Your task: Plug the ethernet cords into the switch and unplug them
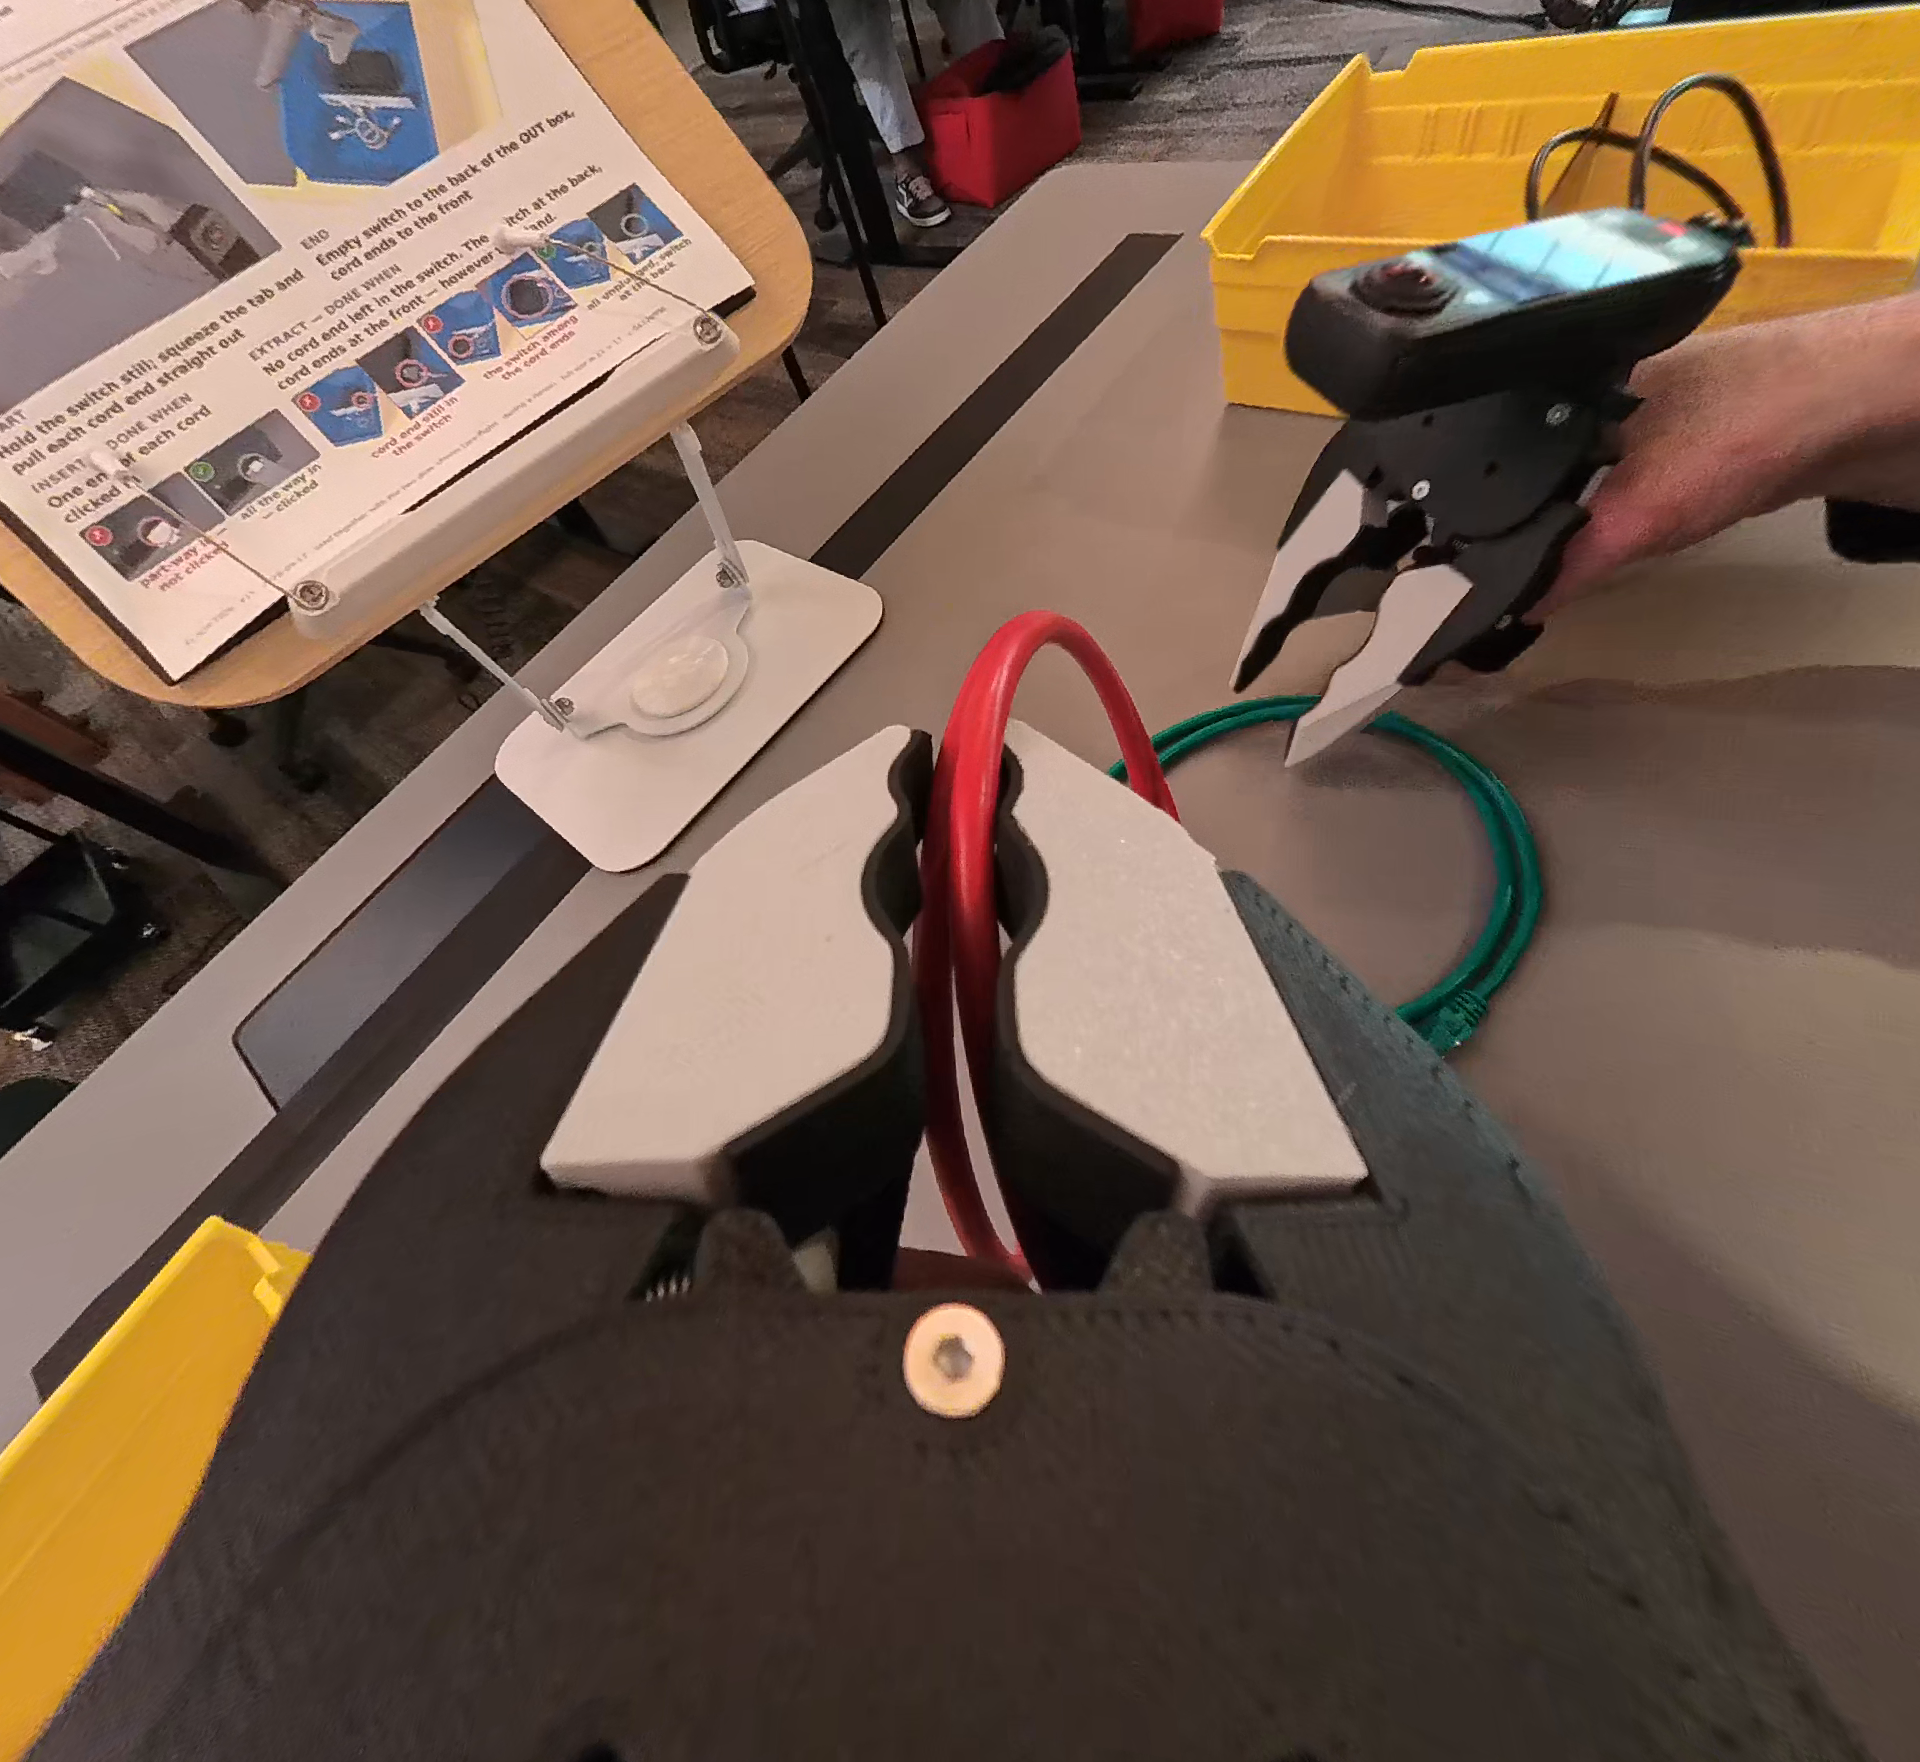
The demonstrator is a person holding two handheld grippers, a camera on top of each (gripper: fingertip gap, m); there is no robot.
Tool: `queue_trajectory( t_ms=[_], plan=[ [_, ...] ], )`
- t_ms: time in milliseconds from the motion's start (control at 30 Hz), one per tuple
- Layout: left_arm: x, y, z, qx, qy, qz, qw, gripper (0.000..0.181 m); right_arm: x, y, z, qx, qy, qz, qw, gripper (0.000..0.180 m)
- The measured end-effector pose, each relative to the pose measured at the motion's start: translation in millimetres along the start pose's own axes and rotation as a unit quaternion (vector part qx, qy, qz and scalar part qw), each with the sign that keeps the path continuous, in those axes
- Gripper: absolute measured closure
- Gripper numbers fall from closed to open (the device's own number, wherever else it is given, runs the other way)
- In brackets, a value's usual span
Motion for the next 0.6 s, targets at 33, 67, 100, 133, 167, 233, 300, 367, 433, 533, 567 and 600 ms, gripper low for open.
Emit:
queue_trajectory(
  t_ms=[33, 67, 100, 133, 167, 233, 300, 367, 433, 533, 567, 600],
  plan=[
    [0.5, 0.4, -1.2, -0.001, 0.001, 0.0, 1.0, 0.172, 5.0, -1.8, -2.5, -0.002, 0.008, -0.008, 1.0, 0.14],
    [1.0, 0.8, -2.2, -0.002, 0.002, -0.001, 1.0, 0.172, 9.1, -4.0, -4.3, -0.01, 0.015, -0.018, 1.0, 0.141],
    [1.4, 0.9, -2.9, -0.003, 0.002, -0.001, 1.0, 0.172, 11.8, -5.2, -4.2, -0.012, 0.013, -0.025, 1.0, 0.148],
    [1.8, 0.9, -3.4, -0.004, 0.002, -0.002, 1.0, 0.172, 13.9, -5.6, -3.2, -0.006, 0.008, -0.025, 1.0, 0.152],
    [2.1, 0.9, -3.9, -0.004, 0.003, -0.002, 1.0, 0.172, 15.5, -6.0, -2.5, -0.002, 0.005, -0.024, 1.0, 0.158],
    [2.2, 0.9, -4.4, -0.003, 0.003, -0.003, 1.0, 0.172, 17.6, -7.4, -2.6, -0.002, -0.001, -0.024, 1.0, 0.171],
    [1.9, 1.2, -4.2, -0.003, 0.003, -0.002, 1.0, 0.172, 17.8, -8.3, -3.1, 0.006, -0.008, -0.018, 1.0, 0.171],
    [1.1, 1.4, -3.1, -0.001, 0.002, -0.001, 1.0, 0.172, 13.9, -8.5, -2.7, -0.013, -0.012, -0.03, 0.999, 0.171],
    [-0.1, 1.8, -1.8, 0.0, 0.0, 0.001, 1.0, 0.172, 3.9, -4.0, 5.3, -0.033, -0.037, -0.044, 0.998, 0.171],
    [-1.9, 3.1, 0.2, 0.0, -0.005, 0.006, 1.0, 0.172, -20.3, 1.5, 25.2, -0.047, -0.083, -0.056, 0.994, 0.174],
    [-2.5, 3.2, 1.2, 0.0, -0.006, 0.006, 1.0, 0.172, -30.9, 1.5, 32.4, -0.053, -0.096, -0.064, 0.992, 0.177],
    [-3.0, 3.2, 2.1, 0.0, -0.007, 0.007, 1.0, 0.172, -43.1, 0.5, 40.2, -0.058, -0.113, -0.074, 0.989, 0.177]
  ],
)
Point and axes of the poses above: each gripper's, where its closed fingertips meet, x out along the fingers, z out of its top, y = z × x across the jaws, the point moved 7 cm from there along -x, back along the fingers, and after that the axes turned 15 degrees about -y, right-handed, at the moved point
